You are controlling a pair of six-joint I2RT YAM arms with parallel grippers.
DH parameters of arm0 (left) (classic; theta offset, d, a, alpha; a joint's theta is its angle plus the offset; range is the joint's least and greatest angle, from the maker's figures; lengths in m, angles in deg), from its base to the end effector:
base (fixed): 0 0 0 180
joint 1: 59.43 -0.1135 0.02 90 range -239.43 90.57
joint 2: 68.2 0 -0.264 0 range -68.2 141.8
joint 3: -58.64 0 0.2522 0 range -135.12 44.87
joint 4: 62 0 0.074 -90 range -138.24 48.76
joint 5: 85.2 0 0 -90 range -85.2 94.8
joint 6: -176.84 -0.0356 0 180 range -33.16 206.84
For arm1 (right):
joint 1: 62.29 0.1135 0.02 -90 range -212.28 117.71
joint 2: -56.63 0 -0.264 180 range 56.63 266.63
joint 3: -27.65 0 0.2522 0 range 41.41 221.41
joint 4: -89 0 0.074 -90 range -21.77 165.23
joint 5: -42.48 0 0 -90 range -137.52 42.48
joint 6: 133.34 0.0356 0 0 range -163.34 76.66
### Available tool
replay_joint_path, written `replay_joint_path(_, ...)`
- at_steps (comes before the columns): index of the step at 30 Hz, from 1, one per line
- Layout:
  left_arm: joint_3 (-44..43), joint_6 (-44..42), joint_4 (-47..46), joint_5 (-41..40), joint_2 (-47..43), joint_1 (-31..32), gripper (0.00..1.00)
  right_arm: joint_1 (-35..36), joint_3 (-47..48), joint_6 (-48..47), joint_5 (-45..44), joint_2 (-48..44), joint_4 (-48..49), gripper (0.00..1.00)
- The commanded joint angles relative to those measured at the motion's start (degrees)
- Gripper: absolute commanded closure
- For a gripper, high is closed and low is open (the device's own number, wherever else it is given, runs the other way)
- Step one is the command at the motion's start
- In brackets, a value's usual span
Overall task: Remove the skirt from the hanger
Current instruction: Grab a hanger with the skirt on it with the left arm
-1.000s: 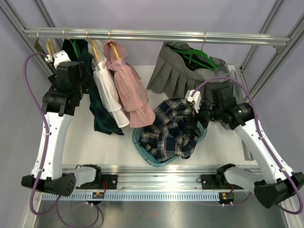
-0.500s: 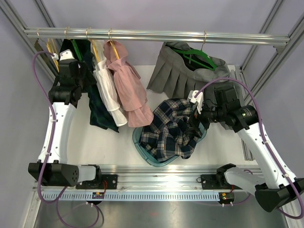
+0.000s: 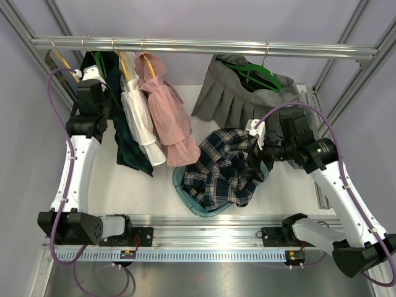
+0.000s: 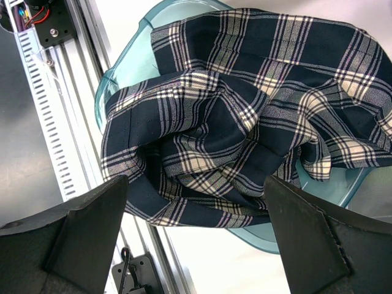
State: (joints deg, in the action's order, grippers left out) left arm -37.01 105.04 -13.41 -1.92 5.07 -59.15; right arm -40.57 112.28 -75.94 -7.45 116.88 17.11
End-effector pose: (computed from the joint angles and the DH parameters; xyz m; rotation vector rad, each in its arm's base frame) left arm 0.2753 0.0028 0.4141 -0.3884 1.9883 -0.0850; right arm 0.1653 0.0905 0.3722 -1.3094 1.8542 0.7330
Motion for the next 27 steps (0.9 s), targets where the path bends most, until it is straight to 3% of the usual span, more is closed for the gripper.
replay_joint_path(1,-1.95,-1.67,-6.79,3.11,-3.93,-0.19,1.00,-0.36,1.73,-0.71,1.50,-1.71,-0.67,0.01)
replay_joint_path(10,-9.08,-2.29,-6.97,6.37,-8.32,-0.27,1.00,-0.62,2.08,-1.06,1.94,-2.07,-0.76,0.01)
replay_joint_path(21,-4.25,-5.18,-11.10,9.09,-14.30,-0.27,1.00,-0.71,1.29,-1.06,2.38,-2.77,-0.41,0.01)
replay_joint_path(27,-3.55,-12.11,-11.71,7.34,-15.70,-0.27,1.00,-0.80,1.03,-1.06,2.38,-2.86,-0.49,0.00)
